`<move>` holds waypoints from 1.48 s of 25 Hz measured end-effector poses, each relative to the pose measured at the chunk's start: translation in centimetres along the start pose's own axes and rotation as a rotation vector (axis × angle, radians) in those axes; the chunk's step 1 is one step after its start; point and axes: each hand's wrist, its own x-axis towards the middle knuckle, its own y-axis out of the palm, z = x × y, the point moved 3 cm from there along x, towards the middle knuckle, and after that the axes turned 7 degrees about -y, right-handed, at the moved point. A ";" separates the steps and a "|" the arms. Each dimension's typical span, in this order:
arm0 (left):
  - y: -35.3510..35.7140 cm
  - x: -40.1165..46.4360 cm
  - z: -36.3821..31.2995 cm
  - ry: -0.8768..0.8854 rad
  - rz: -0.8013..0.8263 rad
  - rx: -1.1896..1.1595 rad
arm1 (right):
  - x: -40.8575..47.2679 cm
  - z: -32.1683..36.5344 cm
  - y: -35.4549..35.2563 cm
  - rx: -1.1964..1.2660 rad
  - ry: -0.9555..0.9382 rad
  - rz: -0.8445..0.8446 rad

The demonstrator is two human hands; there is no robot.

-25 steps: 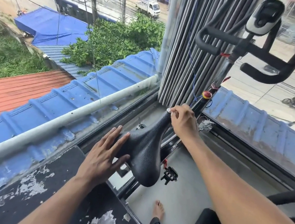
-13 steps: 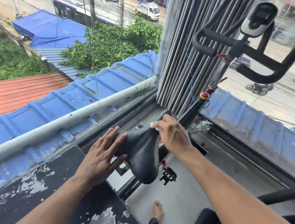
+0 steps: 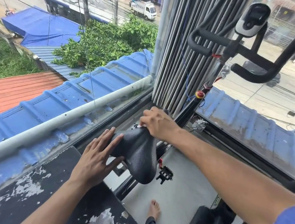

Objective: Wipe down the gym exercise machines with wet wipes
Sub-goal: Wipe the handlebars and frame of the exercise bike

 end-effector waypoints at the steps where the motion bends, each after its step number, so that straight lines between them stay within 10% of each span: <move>1: 0.0 0.0 0.0 0.008 -0.007 0.003 | 0.5 -1.9 -0.9 -0.019 0.032 0.036; 6: -0.1 -0.1 0.3 0.012 -0.014 -0.004 | 2.8 -6.8 -4.1 0.070 0.279 0.307; 14: -0.1 0.0 0.4 0.021 -0.034 -0.017 | 4.8 -0.1 -3.2 0.070 0.022 0.531; 22: 0.0 0.1 0.3 0.010 -0.021 -0.049 | -1.0 -5.7 -2.3 -0.047 0.166 -0.020; 28: -0.1 0.2 0.5 -0.002 -0.017 -0.050 | -5.7 2.6 1.0 0.250 0.252 -0.475; 37: 0.0 0.3 0.3 -0.013 0.006 -0.053 | -15.1 9.7 3.7 0.591 0.443 -0.569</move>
